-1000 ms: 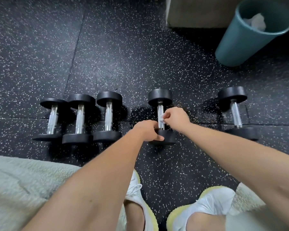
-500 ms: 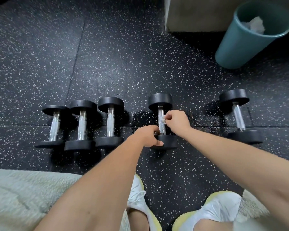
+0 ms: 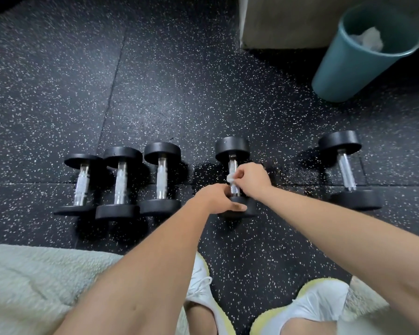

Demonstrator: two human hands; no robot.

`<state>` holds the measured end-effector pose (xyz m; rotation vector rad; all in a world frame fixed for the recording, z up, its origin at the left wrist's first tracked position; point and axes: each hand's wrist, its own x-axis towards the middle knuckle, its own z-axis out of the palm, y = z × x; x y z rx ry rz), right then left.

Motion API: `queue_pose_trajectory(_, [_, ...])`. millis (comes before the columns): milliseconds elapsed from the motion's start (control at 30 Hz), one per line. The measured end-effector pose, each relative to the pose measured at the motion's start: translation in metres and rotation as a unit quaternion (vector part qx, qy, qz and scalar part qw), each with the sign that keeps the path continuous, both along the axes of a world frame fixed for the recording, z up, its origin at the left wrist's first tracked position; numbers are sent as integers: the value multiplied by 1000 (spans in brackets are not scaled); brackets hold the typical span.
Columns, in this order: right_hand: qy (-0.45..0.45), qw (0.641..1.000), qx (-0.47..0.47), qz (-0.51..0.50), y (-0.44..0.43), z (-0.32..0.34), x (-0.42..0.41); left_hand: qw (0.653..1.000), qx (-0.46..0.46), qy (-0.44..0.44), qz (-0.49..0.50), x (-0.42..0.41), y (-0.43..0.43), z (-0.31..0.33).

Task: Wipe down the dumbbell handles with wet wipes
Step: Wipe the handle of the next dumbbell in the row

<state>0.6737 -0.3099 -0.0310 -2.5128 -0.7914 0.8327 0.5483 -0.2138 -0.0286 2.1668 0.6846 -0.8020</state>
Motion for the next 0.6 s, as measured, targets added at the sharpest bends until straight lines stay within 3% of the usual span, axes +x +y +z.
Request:
queue_pose_trajectory(100, [19,996,-58,60,-4,2,6,999,31,-8,-1,-2,-4,-3])
queue_pose_trajectory(267, [-13,999,-3,-50,24,8,24,998,44,-18,44,-9,-8,-5])
queue_pose_trajectory(367, [1,998,9,-67,21,-1,16,996,35,-18,74,-11,-10,-6])
queue_pose_trajectory(467, [2,1000,1,-18,6,0,7,996,22,-15,87,-11,-6,-6])
queue_pose_trajectory(600, [71,989,-78,104,-14,7,10,995,8,-11,97,-11,-2,-9])
